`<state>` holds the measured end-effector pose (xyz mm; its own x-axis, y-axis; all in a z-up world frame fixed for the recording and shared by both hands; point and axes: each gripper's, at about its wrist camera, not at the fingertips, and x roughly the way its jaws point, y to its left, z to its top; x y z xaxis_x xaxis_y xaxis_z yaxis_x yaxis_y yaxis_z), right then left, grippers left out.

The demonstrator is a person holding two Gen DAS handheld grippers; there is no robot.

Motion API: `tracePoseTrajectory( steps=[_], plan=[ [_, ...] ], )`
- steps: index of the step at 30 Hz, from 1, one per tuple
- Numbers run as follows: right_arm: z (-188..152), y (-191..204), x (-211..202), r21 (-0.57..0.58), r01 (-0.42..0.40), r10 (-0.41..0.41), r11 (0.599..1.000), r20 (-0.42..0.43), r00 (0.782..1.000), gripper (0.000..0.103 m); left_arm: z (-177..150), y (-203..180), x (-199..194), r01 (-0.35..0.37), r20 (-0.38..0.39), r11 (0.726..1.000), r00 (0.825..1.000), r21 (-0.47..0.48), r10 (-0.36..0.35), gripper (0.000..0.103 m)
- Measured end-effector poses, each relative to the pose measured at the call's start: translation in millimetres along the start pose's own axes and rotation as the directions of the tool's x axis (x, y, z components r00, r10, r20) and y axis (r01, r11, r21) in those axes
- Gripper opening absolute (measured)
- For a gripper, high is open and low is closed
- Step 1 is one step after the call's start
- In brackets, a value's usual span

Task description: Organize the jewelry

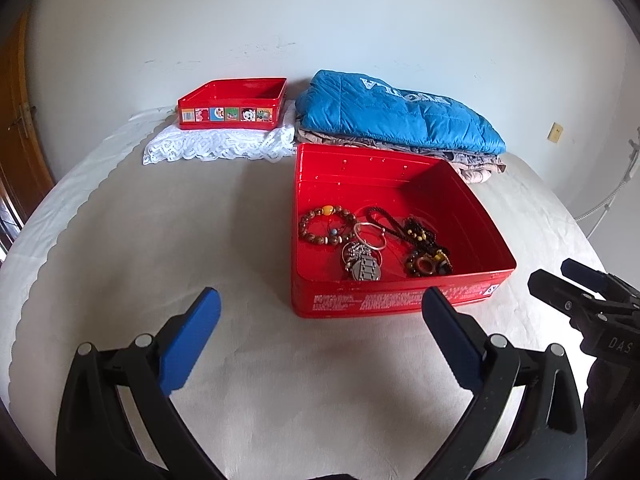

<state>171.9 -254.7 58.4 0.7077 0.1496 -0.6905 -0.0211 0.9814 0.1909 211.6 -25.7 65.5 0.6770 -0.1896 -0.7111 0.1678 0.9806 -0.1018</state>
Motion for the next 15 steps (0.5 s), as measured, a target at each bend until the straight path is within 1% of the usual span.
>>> tracePoseTrajectory(
  steps=[5, 15],
  plan=[
    [-3.8, 1.7, -0.3, -0.008, -0.005, 0.005, 1.000, 0.004, 1.000, 0.099, -3.7, -1.0, 1.4, -0.009, 0.000, 1.000, 1.000, 0.009, 0.009, 0.100],
    [-7.2, 1.0, 10.3, -0.007, -0.007, 0.006, 1.000, -0.019, 1.000, 0.099, -7.9, 2.2, 9.8, -0.043, -0.009, 0.999, 0.999, 0.010, 0.043, 0.100]
  ],
)
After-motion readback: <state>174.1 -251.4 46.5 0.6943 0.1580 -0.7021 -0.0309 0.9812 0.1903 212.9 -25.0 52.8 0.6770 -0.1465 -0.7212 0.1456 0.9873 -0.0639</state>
